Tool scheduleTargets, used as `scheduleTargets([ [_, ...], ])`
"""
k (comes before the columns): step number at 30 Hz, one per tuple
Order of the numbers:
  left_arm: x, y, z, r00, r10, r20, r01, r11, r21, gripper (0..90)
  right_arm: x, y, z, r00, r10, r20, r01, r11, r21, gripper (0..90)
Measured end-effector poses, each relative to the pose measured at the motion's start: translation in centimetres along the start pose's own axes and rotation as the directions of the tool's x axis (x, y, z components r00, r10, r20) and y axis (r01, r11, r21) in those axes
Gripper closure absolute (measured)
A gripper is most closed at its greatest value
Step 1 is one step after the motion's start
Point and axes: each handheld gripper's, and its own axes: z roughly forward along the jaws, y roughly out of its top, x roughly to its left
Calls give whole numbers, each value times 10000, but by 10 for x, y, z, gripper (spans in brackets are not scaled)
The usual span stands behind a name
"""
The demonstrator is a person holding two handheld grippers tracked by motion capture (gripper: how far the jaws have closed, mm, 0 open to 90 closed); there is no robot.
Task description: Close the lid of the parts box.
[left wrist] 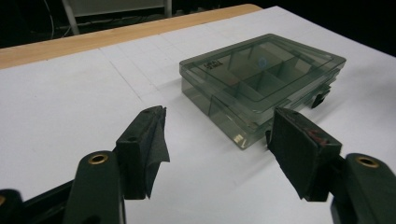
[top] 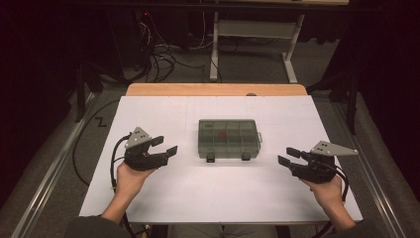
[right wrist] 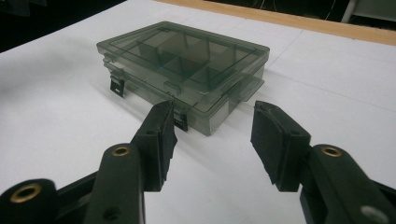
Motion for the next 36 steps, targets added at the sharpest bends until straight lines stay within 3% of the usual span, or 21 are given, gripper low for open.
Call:
scheduleTargets([
  [8,-1,-4,-4,10000,-12,-16,12,9999,-166,356,1,-4,-8,9999,-31,165,37,9994,-357,501],
  [27,-7,-18,-6,9997,189,-121,-194,9991,-367,356,5,-21,-11,9998,-155,139,163,9982,-576,470],
  [36,-10,-24,-6,9992,338,-194,-345,9987,-375,350,2,-30,-12,9998,220,32,-216,9957,-906,452],
])
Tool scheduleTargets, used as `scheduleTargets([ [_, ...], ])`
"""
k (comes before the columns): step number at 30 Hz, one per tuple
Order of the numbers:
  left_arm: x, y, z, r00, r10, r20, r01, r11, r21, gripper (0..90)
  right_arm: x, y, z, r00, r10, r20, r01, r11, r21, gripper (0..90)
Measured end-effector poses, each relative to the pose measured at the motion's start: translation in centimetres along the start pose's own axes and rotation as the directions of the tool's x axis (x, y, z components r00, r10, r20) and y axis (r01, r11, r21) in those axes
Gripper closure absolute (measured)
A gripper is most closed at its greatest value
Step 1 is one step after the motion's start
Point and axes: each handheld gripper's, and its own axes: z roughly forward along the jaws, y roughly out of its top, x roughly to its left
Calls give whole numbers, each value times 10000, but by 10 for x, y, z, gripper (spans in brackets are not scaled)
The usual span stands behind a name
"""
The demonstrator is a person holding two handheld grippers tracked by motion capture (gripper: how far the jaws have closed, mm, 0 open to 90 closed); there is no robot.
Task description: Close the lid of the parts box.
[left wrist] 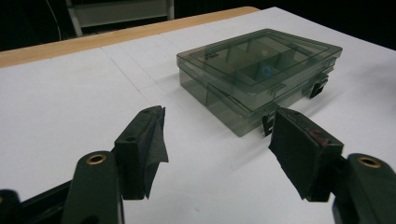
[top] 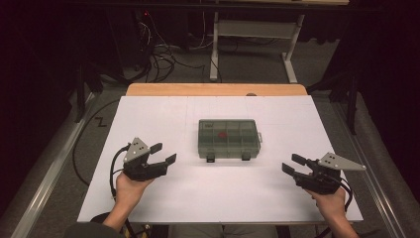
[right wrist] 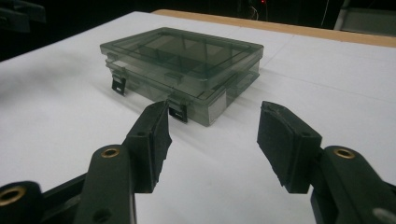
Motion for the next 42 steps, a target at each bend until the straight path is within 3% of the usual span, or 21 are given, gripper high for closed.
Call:
scheduleTargets([
  [3,-1,-1,1,10000,-6,-39,6,10000,-40,348,1,-4,-2,9997,229,-61,-230,9996,-170,444],
  [13,-4,-7,2,10000,-51,-16,50,9999,-124,346,3,-11,-1,9992,-293,260,302,9990,-336,437],
  [25,-7,-14,3,9999,-122,-66,121,9998,-173,342,9,-21,1,9969,-754,232,762,9964,-375,433],
  [42,-10,-25,3,9997,-245,-23,245,9997,-70,337,10,-25,-3,9976,-643,271,658,9961,-582,424],
])
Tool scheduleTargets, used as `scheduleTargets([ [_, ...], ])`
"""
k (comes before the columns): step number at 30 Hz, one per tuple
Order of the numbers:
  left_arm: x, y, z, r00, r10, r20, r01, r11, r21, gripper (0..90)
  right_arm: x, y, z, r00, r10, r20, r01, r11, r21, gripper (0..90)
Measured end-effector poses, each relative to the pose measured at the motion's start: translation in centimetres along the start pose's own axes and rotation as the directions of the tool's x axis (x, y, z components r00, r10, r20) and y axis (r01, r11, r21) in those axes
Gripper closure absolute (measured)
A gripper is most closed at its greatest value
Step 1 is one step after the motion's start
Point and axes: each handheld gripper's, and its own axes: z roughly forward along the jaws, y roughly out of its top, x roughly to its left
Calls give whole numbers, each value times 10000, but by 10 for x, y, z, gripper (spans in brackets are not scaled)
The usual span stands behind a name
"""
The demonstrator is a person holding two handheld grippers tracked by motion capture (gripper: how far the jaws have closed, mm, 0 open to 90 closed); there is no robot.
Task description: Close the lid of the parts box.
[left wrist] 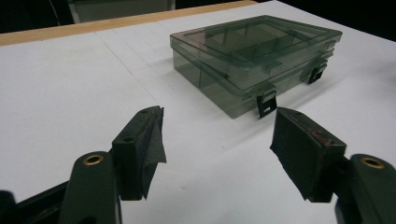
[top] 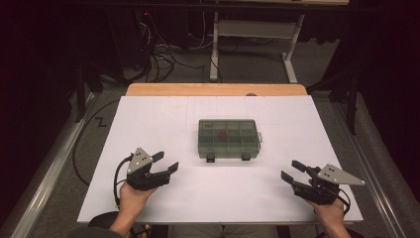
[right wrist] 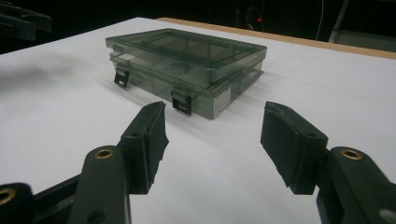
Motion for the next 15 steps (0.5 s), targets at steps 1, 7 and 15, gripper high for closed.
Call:
scheduleTargets([
  [1,0,0,0,10000,6,5,-6,10000,5,337,0,0,0,10000,16,-2,-16,10000,-4,423],
  [7,1,1,0,10000,-81,6,81,9998,-156,337,-2,0,-1,9999,88,49,-86,9996,-283,417],
  [15,0,1,0,9999,-90,132,93,9997,-239,337,-3,1,-2,9998,192,98,-187,9986,-497,402],
])
